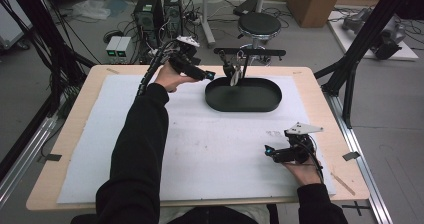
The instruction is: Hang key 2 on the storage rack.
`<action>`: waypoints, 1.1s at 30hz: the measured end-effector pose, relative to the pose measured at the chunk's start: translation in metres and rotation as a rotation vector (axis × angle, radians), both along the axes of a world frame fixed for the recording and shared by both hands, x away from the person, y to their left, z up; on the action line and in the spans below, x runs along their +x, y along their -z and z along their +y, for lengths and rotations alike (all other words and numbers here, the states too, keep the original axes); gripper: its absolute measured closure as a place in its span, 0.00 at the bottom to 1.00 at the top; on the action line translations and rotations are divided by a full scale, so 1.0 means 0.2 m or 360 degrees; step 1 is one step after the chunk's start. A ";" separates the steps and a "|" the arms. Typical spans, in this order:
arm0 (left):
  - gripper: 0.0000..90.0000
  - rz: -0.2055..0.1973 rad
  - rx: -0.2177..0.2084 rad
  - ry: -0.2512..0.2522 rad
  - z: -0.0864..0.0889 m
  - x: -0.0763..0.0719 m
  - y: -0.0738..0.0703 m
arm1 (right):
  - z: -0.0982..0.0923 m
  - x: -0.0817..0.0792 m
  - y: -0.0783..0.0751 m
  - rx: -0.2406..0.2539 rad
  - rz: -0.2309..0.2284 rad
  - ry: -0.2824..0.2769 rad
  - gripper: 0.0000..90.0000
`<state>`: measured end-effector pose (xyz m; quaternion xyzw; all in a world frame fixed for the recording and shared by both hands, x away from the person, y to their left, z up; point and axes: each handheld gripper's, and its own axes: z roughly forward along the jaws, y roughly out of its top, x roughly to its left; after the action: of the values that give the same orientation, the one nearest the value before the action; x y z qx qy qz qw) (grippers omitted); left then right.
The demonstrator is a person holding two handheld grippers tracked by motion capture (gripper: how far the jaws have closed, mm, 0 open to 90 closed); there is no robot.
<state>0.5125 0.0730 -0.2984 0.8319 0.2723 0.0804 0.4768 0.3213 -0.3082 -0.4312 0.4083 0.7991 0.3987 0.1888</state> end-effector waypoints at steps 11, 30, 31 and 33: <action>0.07 0.0037 0.0024 0.0070 0.01 -0.08 0.07 | -0.01 -0.01 0.00 -0.0002 -0.0005 0.0014 0.01; 0.07 0.0060 0.0007 0.0001 0.22 -0.25 0.18 | 0.00 -0.01 0.00 -0.0013 0.0001 0.0014 0.01; 0.07 0.0060 0.0013 0.0000 0.24 -0.25 0.18 | 0.00 -0.01 0.00 -0.0015 -0.0001 0.0013 0.01; 0.07 0.0051 0.0010 -0.0011 0.26 -0.27 0.19 | 0.00 -0.01 0.00 -0.0014 -0.0004 0.0021 0.01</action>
<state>0.4579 0.1250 -0.3361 0.8336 0.2825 0.0697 0.4695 0.3191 -0.3086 -0.4312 0.4124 0.7979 0.3945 0.1941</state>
